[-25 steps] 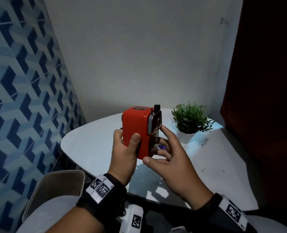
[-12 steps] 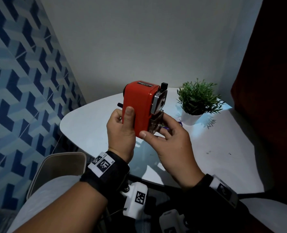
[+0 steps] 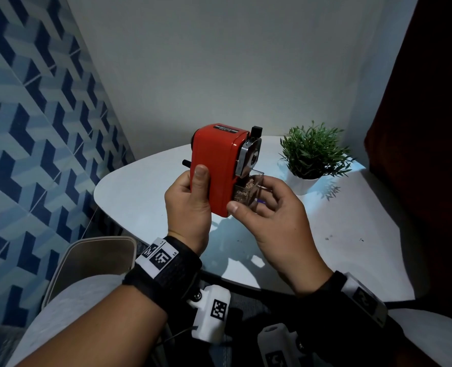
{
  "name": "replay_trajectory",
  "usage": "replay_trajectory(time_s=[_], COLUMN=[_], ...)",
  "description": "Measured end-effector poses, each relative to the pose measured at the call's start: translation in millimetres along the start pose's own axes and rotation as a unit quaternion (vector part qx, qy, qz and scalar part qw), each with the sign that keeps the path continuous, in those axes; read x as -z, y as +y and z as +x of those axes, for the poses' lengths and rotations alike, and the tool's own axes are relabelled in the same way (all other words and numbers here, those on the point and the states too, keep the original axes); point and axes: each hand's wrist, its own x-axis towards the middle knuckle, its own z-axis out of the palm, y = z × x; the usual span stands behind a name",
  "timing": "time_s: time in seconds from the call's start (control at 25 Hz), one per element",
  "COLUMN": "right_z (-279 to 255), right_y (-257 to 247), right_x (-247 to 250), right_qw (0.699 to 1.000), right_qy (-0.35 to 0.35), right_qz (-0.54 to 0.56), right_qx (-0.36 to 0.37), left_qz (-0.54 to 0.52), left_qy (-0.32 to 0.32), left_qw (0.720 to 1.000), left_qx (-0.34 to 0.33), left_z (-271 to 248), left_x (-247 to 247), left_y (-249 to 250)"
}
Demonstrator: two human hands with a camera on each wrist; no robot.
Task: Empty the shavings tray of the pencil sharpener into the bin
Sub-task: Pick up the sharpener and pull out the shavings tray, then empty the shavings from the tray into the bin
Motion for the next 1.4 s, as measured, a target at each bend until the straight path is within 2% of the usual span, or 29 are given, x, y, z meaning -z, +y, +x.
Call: replay_trajectory(time_s=[0.24,0.44,0.64,0.88,0.96,1.16,1.28,1.4], right_z=[-4.0,-7.9,-11.3,-14.0,-10.1,2.5,11.6,17.1], right_y=[-5.6,-8.0,-6.6,-15.9,-17.4,0.3,38.4,89.5], right_x=[9.6,8.3,2.1,18.3,25.5,32.0,39.3,51.0], right_qw=[0.999,0.998,0.997,0.995,0.994,0.997,0.991,0.967], right_qy=[-0.003,0.015,0.034,0.075,0.083,0.061,0.062,0.053], right_qz=[-0.041,-0.034,-0.043,-0.028,-0.021,-0.023,-0.121,-0.233], right_qx=[0.025,0.04,0.05,0.065,0.06,0.03,-0.002,-0.09], left_qz=[-0.025,-0.025,-0.029,-0.073,-0.084,-0.081,-0.093,-0.09], left_qy=[-0.008,-0.015,-0.052,0.007,0.007,-0.019,-0.018,-0.008], left_qw=[1.0,0.999,0.998,0.997,0.996,0.996,0.995,0.996], left_qx=[0.012,0.019,0.001,-0.03,-0.039,-0.027,-0.016,-0.013], left_z=[1.2,4.4,6.1,22.2,26.5,21.0,23.0,27.7], left_x=[2.7,3.4,4.4,19.3,24.2,22.4,23.9,30.0], left_y=[-0.7,3.6,11.6,30.3,35.1,31.6,28.9,27.1])
